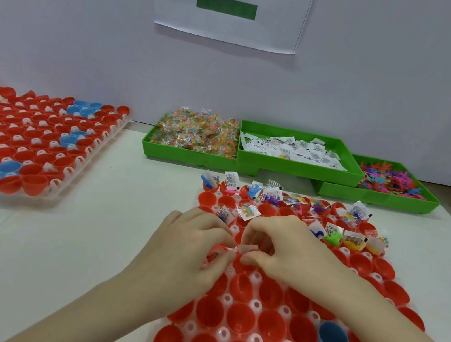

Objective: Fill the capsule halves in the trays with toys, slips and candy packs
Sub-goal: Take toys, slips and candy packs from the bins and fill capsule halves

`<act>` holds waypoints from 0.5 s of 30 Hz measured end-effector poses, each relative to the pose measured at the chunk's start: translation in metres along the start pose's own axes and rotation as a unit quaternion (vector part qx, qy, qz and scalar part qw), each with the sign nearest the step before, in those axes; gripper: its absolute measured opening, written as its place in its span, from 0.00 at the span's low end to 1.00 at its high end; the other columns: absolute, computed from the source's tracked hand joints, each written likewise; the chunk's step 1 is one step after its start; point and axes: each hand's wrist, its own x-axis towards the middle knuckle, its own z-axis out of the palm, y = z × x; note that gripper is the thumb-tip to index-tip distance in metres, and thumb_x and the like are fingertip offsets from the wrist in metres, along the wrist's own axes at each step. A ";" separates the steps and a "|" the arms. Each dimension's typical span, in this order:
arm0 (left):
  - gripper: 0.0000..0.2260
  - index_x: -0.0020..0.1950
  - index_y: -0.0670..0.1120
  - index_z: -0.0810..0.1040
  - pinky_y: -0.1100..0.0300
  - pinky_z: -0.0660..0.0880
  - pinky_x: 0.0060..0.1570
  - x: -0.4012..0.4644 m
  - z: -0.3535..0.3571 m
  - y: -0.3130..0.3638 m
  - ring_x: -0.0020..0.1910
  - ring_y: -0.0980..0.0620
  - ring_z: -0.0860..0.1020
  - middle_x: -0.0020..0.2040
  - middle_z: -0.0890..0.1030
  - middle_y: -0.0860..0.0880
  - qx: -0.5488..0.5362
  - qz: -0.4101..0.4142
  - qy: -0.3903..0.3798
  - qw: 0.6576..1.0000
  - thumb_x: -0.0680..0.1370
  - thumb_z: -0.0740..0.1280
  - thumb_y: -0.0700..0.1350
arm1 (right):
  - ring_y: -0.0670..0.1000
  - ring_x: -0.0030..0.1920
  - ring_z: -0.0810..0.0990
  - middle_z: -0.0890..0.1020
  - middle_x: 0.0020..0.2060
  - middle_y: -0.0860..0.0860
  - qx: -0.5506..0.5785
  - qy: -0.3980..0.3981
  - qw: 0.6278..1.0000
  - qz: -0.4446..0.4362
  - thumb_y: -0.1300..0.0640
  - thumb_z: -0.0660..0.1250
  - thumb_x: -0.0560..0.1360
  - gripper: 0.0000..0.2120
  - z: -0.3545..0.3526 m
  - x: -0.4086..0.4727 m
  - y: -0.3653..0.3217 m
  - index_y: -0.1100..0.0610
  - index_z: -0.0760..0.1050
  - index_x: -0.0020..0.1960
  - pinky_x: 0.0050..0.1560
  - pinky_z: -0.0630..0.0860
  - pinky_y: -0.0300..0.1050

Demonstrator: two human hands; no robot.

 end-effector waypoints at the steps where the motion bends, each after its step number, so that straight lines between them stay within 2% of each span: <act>1: 0.18 0.55 0.54 0.80 0.66 0.59 0.53 0.000 0.001 0.000 0.59 0.61 0.69 0.56 0.76 0.61 0.015 0.006 -0.004 1.000 0.75 0.55 0.57 | 0.43 0.37 0.76 0.79 0.36 0.45 -0.009 -0.013 1.000 -0.005 0.55 0.71 0.70 0.05 -0.003 0.001 -0.001 0.49 0.75 0.42 0.42 0.77 0.44; 5: 0.18 0.59 0.56 0.77 0.68 0.53 0.54 0.000 0.005 -0.005 0.63 0.63 0.64 0.60 0.72 0.64 0.057 0.041 -0.014 0.997 0.78 0.52 0.58 | 0.45 0.41 0.73 0.75 0.39 0.44 -0.078 -0.044 0.995 -0.039 0.54 0.67 0.73 0.03 -0.006 0.001 -0.007 0.47 0.74 0.45 0.43 0.74 0.44; 8: 0.21 0.56 0.53 0.80 0.66 0.54 0.54 0.001 0.006 -0.004 0.62 0.58 0.68 0.59 0.75 0.61 0.050 0.045 -0.011 0.998 0.75 0.52 0.57 | 0.44 0.42 0.72 0.75 0.41 0.43 -0.115 -0.043 0.991 -0.055 0.58 0.65 0.74 0.07 -0.004 0.002 -0.008 0.49 0.75 0.50 0.44 0.73 0.42; 10: 0.21 0.54 0.51 0.81 0.65 0.55 0.53 0.003 0.005 -0.001 0.61 0.56 0.70 0.57 0.77 0.58 0.045 0.043 -0.018 0.998 0.73 0.53 0.56 | 0.43 0.43 0.74 0.78 0.44 0.45 -0.107 -0.044 0.992 -0.055 0.62 0.63 0.73 0.10 -0.003 0.002 -0.006 0.51 0.76 0.51 0.44 0.74 0.41; 13: 0.22 0.55 0.53 0.80 0.69 0.52 0.52 0.004 0.008 -0.003 0.61 0.58 0.68 0.58 0.74 0.59 0.031 0.055 -0.027 0.998 0.73 0.51 0.58 | 0.47 0.46 0.76 0.78 0.45 0.48 -0.093 -0.046 0.993 -0.050 0.64 0.63 0.73 0.11 -0.002 0.001 -0.004 0.53 0.77 0.51 0.46 0.75 0.45; 15: 0.19 0.52 0.51 0.82 0.66 0.54 0.53 0.006 0.004 0.000 0.59 0.55 0.71 0.56 0.76 0.56 0.033 0.047 -0.042 0.997 0.73 0.55 0.56 | 0.41 0.42 0.75 0.79 0.44 0.46 -0.062 -0.035 0.997 -0.030 0.63 0.66 0.73 0.11 0.000 0.001 -0.002 0.52 0.77 0.53 0.46 0.76 0.44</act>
